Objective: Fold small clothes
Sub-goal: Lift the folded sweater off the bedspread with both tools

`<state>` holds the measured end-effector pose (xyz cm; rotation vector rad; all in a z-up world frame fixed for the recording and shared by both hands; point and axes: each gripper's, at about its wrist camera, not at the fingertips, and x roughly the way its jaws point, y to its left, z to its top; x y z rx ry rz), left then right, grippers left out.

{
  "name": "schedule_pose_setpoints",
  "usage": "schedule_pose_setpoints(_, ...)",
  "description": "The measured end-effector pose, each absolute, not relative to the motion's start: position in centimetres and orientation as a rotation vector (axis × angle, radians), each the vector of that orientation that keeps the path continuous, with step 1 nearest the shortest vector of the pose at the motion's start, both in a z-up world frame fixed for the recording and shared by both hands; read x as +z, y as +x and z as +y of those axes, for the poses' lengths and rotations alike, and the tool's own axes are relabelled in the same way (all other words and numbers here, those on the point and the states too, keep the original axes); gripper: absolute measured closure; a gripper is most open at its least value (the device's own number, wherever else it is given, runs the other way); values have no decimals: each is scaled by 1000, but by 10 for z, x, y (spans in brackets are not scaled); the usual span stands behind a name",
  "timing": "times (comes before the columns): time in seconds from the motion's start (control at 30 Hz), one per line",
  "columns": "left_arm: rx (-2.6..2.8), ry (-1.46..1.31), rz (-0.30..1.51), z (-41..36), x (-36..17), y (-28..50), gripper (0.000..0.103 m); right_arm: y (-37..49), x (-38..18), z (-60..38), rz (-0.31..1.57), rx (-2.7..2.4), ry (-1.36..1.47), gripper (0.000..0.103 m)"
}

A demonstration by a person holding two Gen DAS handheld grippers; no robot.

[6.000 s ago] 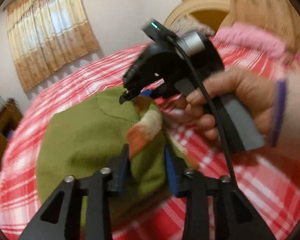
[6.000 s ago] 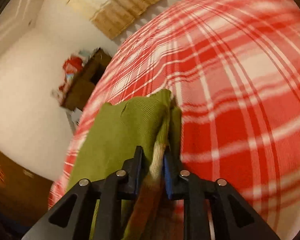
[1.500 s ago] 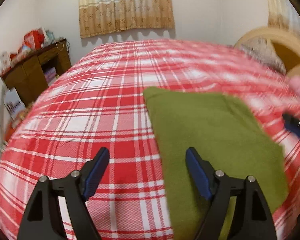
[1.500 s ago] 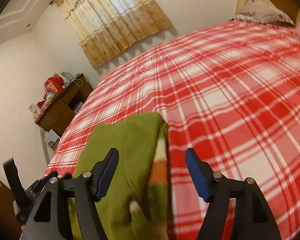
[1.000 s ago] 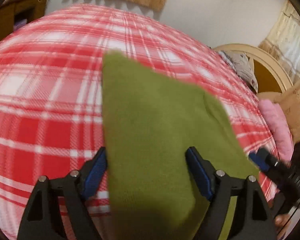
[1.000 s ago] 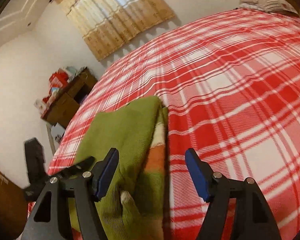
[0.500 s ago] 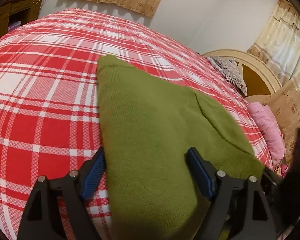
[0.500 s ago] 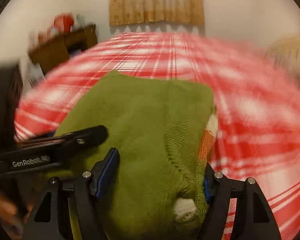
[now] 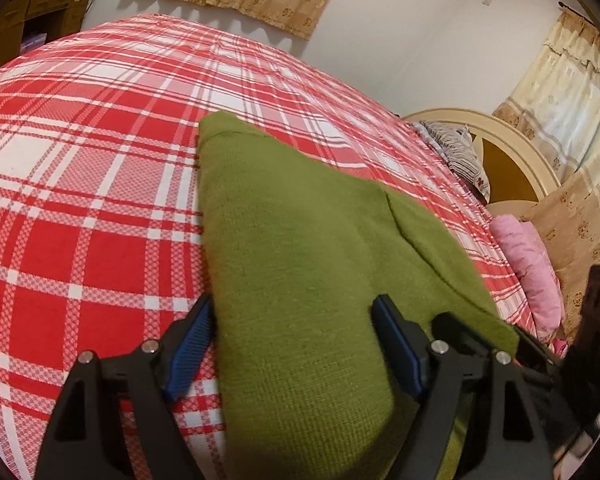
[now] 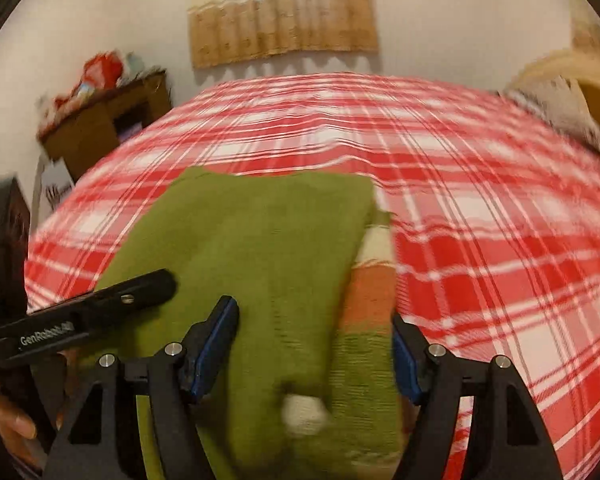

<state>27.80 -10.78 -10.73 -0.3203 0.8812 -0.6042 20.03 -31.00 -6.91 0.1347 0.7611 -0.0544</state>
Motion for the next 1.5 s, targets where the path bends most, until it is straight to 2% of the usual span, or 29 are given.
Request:
schedule_pose_setpoints(0.13, -607, -322, 881, -107, -108, 278, 21, 198, -93, -343, 802, 28, 386, 31)
schedule_pose_setpoints(0.2, -608, -326, 881, -107, -108, 278, 21, 190, -98, -356, 764, 64, 497, 31)
schedule_pose_setpoints(0.63, -620, -340, 880, -105, -108, 278, 19, 230, -103, -352, 784, 236, 571, 31)
schedule_pose_setpoints(0.67, -619, -336, 882, -106, -108, 278, 19, 228, -102, -348, 792, 242, 526, 34)
schedule_pose_setpoints(0.7, -614, -326, 883, -107, -108, 277, 19, 226, -102, -345, 795, 244, 499, 41)
schedule_pose_setpoints(0.73, -604, -302, 884, -111, -106, 277, 19, 226, -102, -342, 800, 255, 479, 52)
schedule_pose_setpoints(0.77, -595, -280, 884, -113, -106, 275, 18, 226, -102, -339, 793, 268, 475, 56)
schedule_pose_setpoints(0.97, -570, -216, 885, -121, -104, 274, 19, 225, -108, -344, 785, 273, 506, 58)
schedule_pose_setpoints(1.03, -565, -202, 881, -123, -103, 273, 27, 226, -108, -346, 786, 269, 504, 58)
schedule_pose_setpoints(1.23, -534, -149, 947, -130, -93, 266, 41, 217, -96, -340, 810, 242, 572, 66)
schedule_pose_setpoints(1.5, -609, -77, 1087, -119, -84, 218, 44, 153, -80, -324, 885, 304, 587, 67)
